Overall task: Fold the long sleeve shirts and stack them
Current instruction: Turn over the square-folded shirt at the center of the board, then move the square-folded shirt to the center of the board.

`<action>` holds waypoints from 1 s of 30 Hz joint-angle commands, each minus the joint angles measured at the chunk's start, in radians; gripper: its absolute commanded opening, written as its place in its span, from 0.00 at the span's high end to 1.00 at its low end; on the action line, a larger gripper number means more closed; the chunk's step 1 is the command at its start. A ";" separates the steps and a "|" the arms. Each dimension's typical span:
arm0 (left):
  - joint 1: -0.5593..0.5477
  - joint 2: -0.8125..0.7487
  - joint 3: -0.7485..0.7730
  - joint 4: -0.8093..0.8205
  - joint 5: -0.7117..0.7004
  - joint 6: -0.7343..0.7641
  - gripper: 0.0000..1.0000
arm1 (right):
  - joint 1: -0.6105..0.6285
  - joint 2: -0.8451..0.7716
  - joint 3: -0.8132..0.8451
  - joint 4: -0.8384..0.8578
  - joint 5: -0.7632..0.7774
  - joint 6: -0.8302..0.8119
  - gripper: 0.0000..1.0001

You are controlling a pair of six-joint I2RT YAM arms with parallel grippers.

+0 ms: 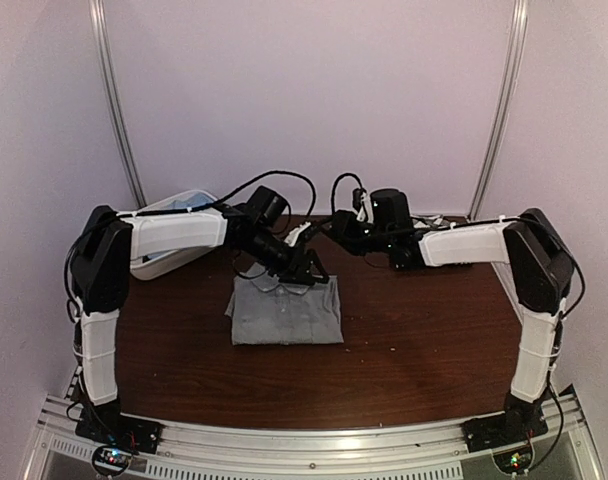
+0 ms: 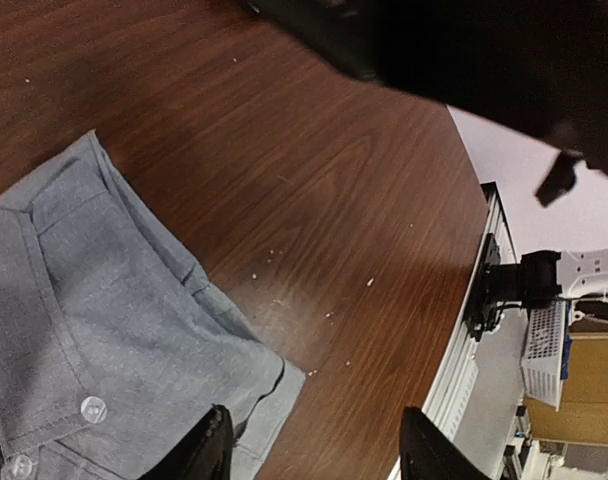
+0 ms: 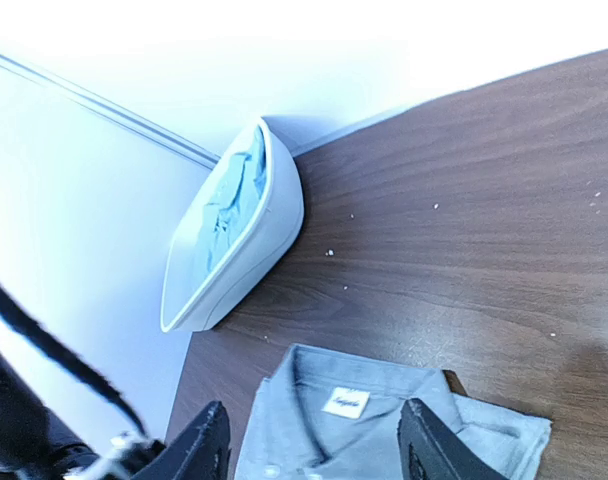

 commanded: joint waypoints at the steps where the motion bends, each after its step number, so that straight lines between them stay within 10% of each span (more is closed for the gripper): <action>1: -0.025 0.009 0.097 0.082 -0.091 -0.101 0.39 | -0.034 -0.153 -0.135 -0.119 0.043 -0.085 0.40; 14: 0.153 -0.350 -0.374 0.099 -0.394 -0.159 0.44 | 0.110 -0.308 -0.334 -0.336 0.129 -0.269 0.46; 30: 0.114 -0.550 -0.876 0.318 -0.291 -0.242 0.54 | 0.255 -0.279 -0.421 -0.396 0.175 -0.262 0.57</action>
